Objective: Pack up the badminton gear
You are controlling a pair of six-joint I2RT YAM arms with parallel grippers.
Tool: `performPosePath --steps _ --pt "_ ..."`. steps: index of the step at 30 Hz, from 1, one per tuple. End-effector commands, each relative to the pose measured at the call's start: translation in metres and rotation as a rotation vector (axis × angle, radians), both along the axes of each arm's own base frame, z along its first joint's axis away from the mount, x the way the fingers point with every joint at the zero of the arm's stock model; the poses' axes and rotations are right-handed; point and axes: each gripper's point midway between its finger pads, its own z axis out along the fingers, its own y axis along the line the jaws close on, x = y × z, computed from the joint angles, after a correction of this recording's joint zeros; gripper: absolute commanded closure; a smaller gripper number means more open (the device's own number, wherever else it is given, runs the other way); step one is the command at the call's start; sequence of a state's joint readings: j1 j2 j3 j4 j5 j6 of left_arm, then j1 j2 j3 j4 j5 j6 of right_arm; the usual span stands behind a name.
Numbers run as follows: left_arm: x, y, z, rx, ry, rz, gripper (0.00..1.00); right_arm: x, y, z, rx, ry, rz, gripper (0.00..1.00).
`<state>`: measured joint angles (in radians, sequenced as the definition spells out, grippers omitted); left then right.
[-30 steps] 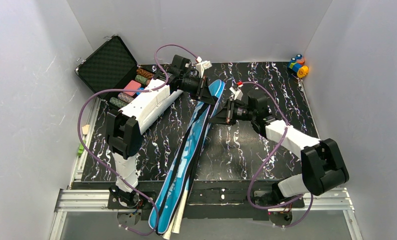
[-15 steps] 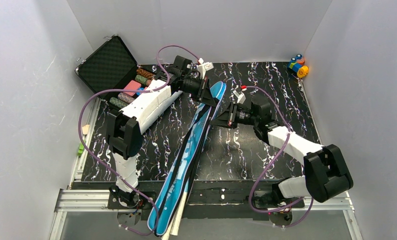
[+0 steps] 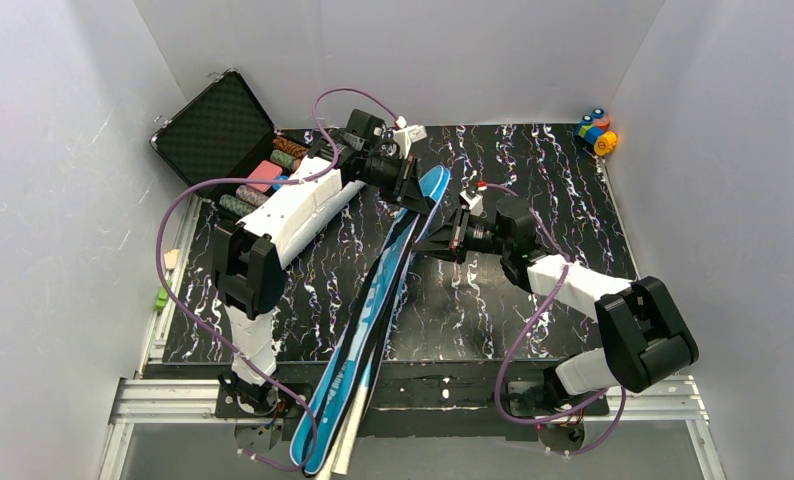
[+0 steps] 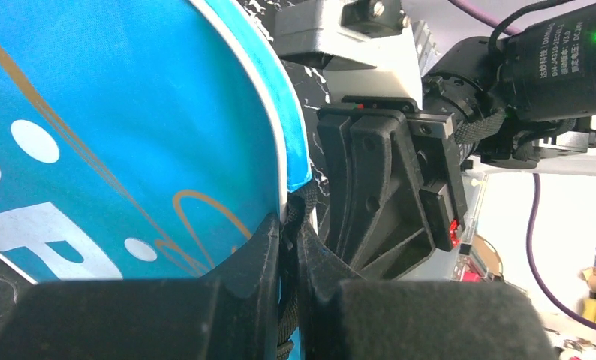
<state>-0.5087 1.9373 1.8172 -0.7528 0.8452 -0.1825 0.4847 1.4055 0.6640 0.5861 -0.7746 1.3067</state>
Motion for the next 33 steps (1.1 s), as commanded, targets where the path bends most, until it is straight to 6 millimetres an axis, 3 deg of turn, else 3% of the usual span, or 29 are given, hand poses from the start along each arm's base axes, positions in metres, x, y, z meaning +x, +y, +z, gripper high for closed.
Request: performPosePath --steps 1,4,16,21,27,32,33 --pt "0.043 0.003 0.054 -0.035 -0.311 0.096 1.00 -0.052 0.008 0.008 0.037 0.142 0.195 0.99" --pt "0.047 0.006 0.054 -0.017 -0.335 0.111 1.00 -0.054 0.006 -0.005 -0.054 0.190 0.192 0.99" --pt "0.060 0.006 0.052 0.007 -0.363 0.141 1.00 -0.072 0.004 -0.009 -0.087 0.165 0.221 0.99" --pt "0.093 0.005 0.055 0.035 -0.409 0.218 1.00 -0.089 0.010 -0.018 -0.104 0.187 0.261 0.99" --pt "0.142 0.005 0.045 0.077 -0.430 0.303 1.00 -0.094 0.010 -0.019 -0.101 0.199 0.271 0.99" --pt "0.170 0.023 0.038 0.132 -0.463 0.407 0.99 -0.102 0.005 -0.020 -0.121 0.216 0.289 0.99" --pt "0.177 0.029 0.037 0.147 -0.460 0.444 0.94 -0.105 0.004 -0.021 -0.126 0.226 0.297 0.99"
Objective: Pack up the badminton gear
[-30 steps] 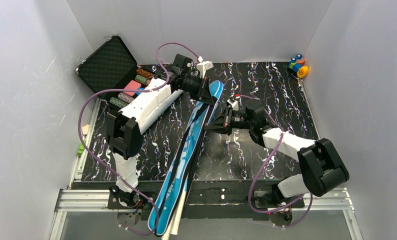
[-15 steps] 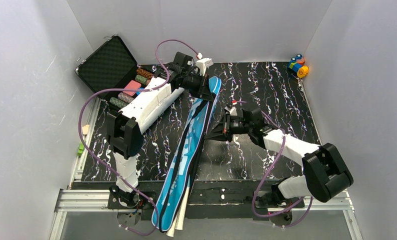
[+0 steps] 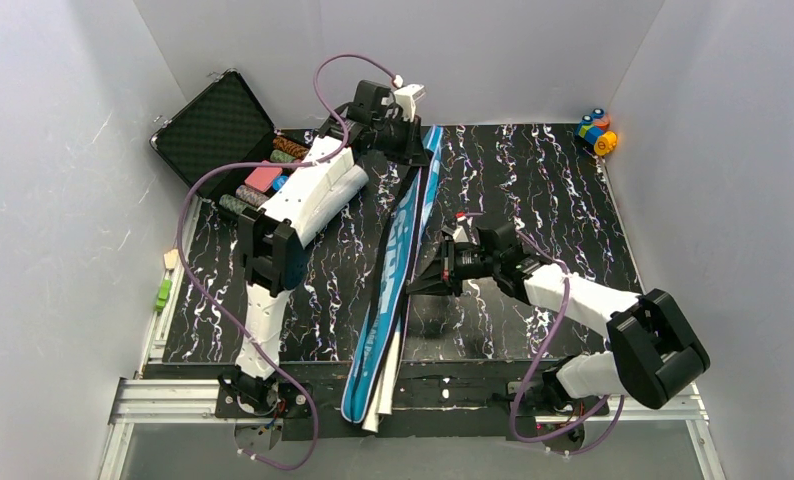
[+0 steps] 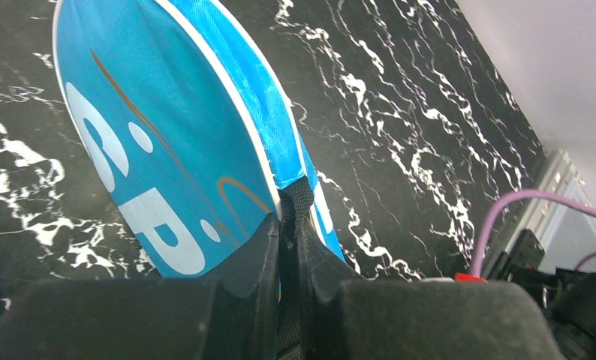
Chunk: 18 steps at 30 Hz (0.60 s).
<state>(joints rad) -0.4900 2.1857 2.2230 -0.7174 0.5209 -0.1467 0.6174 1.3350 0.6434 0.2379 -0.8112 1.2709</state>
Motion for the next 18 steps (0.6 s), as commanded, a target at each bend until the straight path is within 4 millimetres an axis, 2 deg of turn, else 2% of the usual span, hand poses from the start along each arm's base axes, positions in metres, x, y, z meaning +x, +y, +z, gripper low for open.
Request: performPosePath --steps 1,6,8,12,15,18 --pt "0.058 0.044 0.030 0.035 -0.165 0.231 0.90 -0.033 -0.006 0.013 0.031 0.020 0.129 0.99" --pt "0.080 0.079 0.039 0.058 -0.193 0.355 0.78 -0.045 -0.014 0.012 -0.020 0.057 0.176 0.99" --pt "0.084 0.090 0.050 0.054 -0.211 0.381 0.77 -0.044 -0.014 0.022 -0.034 0.043 0.198 0.99" --pt "0.083 0.114 0.078 0.010 -0.228 0.403 0.66 -0.025 -0.019 0.054 -0.095 -0.078 0.200 0.99" --pt "0.075 0.133 0.093 0.002 -0.234 0.425 0.69 -0.002 -0.029 0.073 -0.181 -0.176 0.167 0.99" --pt "0.067 0.159 0.101 0.003 -0.224 0.466 0.73 0.017 -0.048 0.075 -0.340 -0.242 0.146 0.99"
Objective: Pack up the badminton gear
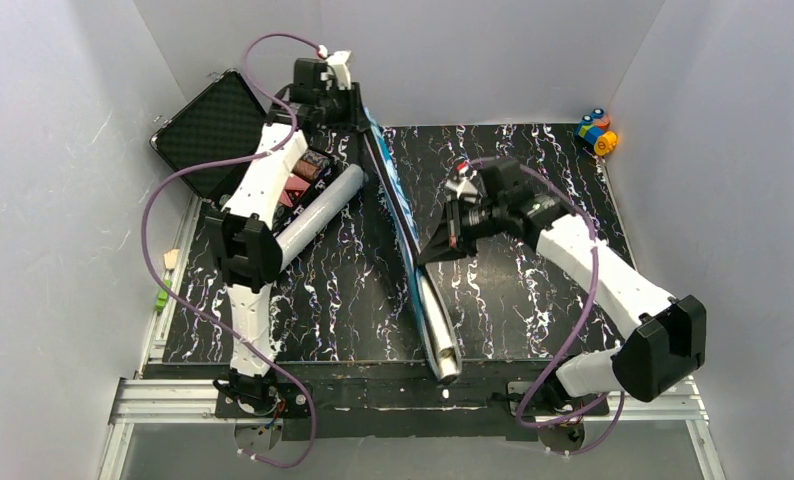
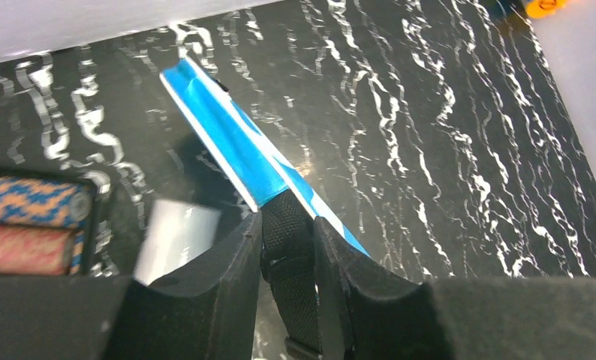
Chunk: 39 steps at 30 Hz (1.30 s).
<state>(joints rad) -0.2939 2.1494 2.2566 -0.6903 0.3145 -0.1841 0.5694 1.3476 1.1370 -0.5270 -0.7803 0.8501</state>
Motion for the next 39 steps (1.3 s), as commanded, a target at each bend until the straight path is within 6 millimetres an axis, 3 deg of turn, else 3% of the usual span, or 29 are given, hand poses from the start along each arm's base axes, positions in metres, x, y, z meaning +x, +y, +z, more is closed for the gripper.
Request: performPosePath --steps 1,5,8,13,17,20,26,29,32,33,34,35,36,37,39 --pt "-0.021 0.045 0.074 -0.027 -0.121 0.084 0.73 0.007 -0.037 0.005 -0.226 -0.111 0.038 0.99" --pt "-0.045 0.069 0.077 -0.018 -0.105 0.093 0.76 0.032 -0.064 -0.010 -0.413 -0.173 0.013 0.99" --pt "-0.070 0.077 0.085 -0.006 -0.109 0.064 0.76 0.046 -0.076 -0.018 -0.464 -0.198 -0.006 0.99" --pt "-0.121 0.076 0.081 0.010 -0.067 -0.032 0.76 0.053 -0.081 -0.027 -0.499 -0.216 0.007 0.99" --pt "-0.151 0.081 0.069 0.051 -0.059 -0.072 0.71 0.049 -0.076 -0.039 -0.470 -0.186 0.015 0.99" --pt "-0.163 0.080 0.075 0.046 -0.083 -0.102 0.71 0.052 -0.074 -0.037 -0.449 -0.211 -0.015 0.99" --pt "-0.177 0.069 0.126 0.000 -0.200 -0.176 0.83 0.059 -0.073 -0.027 -0.434 -0.244 -0.064 0.99" --pt "-0.195 0.066 0.128 -0.015 -0.197 -0.205 0.85 0.058 -0.073 -0.024 -0.432 -0.247 -0.063 0.99" --pt "-0.215 0.063 0.114 -0.031 -0.146 -0.242 0.83 0.057 -0.070 -0.018 -0.405 -0.259 -0.059 0.99" --pt "-0.226 0.057 0.107 -0.046 -0.120 -0.283 0.76 0.056 -0.069 -0.016 -0.394 -0.267 -0.058 0.99" --pt "-0.236 0.052 0.098 -0.043 -0.104 -0.323 0.61 0.055 -0.068 -0.014 -0.386 -0.270 -0.055 0.99" --pt "-0.248 0.043 0.091 -0.033 -0.104 -0.380 0.34 0.053 -0.067 -0.013 -0.379 -0.272 -0.050 0.99" --pt "-0.261 0.034 0.085 -0.008 -0.112 -0.441 0.16 0.051 -0.067 -0.013 -0.376 -0.272 -0.045 0.99" --pt "-0.274 0.023 0.078 0.029 -0.118 -0.509 0.07 0.049 -0.066 -0.013 -0.375 -0.271 -0.037 0.99" --pt "-0.292 0.005 0.062 0.112 -0.135 -0.615 0.02 0.044 -0.064 -0.012 -0.369 -0.275 -0.026 0.99"
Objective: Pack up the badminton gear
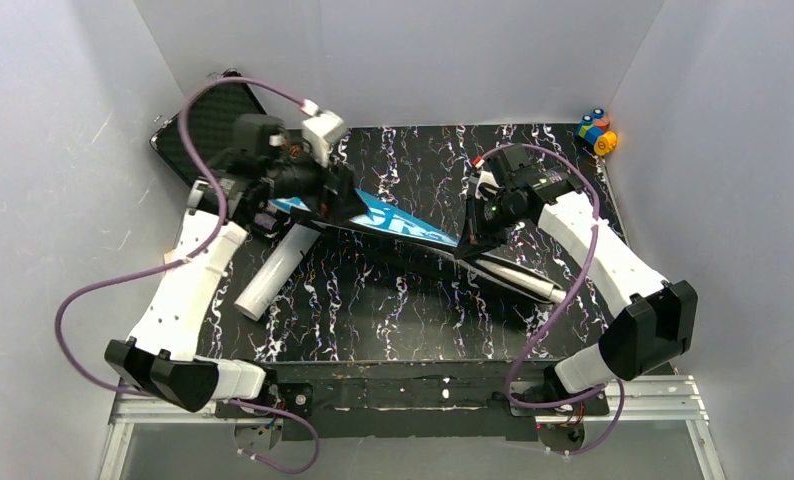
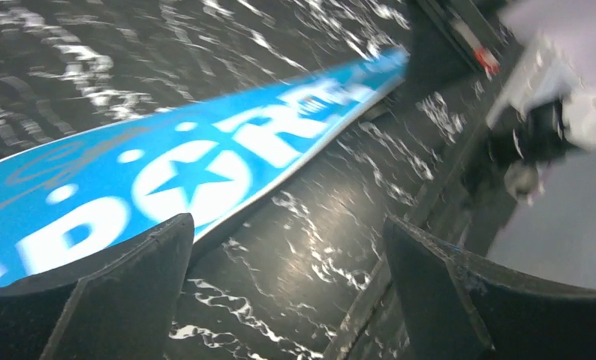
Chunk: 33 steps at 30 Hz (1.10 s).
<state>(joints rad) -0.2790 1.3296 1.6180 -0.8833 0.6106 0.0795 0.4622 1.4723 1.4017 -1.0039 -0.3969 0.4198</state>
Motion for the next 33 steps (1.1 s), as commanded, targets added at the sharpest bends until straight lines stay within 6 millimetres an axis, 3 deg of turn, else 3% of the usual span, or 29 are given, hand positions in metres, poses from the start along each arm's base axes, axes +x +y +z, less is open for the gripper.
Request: performPosePath --steps 1,7,11,16,20,23,25,27,29,33 --pt "-0.056 -0.043 -0.029 0.144 -0.063 -0.298 0.02 -0.007 0.013 0.027 0.100 -0.078 0.038 0.99" --pt "-0.072 -0.075 -0.078 0.459 -0.283 -0.446 0.02 -0.021 0.019 0.034 0.118 -0.079 0.057 0.99" --pt "-0.078 -0.091 -0.098 0.639 -0.545 -0.499 0.02 -0.030 0.022 0.042 0.129 -0.084 0.070 0.99" --pt "-0.057 -0.103 -0.103 0.734 -0.728 -0.396 0.02 -0.038 0.024 0.051 0.144 -0.087 0.078 0.99" --pt "-0.028 -0.106 -0.086 0.759 -0.903 -0.234 0.02 -0.044 0.025 0.059 0.162 -0.095 0.086 0.99" --pt "-0.027 -0.108 -0.080 0.726 -0.985 -0.221 0.02 -0.048 0.026 0.063 0.177 -0.097 0.095 0.99" --pt "-0.036 -0.112 -0.093 0.715 -0.960 -0.294 0.04 -0.050 0.027 0.066 0.189 -0.097 0.102 0.99" --pt "-0.045 -0.115 -0.109 0.717 -0.922 -0.384 0.13 -0.051 0.027 0.069 0.197 -0.100 0.106 0.99" --pt "-0.046 -0.118 -0.116 0.722 -0.913 -0.425 0.29 -0.051 0.028 0.071 0.203 -0.105 0.110 0.99" --pt "-0.035 -0.125 -0.100 0.696 -0.910 -0.435 0.87 -0.052 0.027 0.072 0.203 -0.115 0.112 0.99"
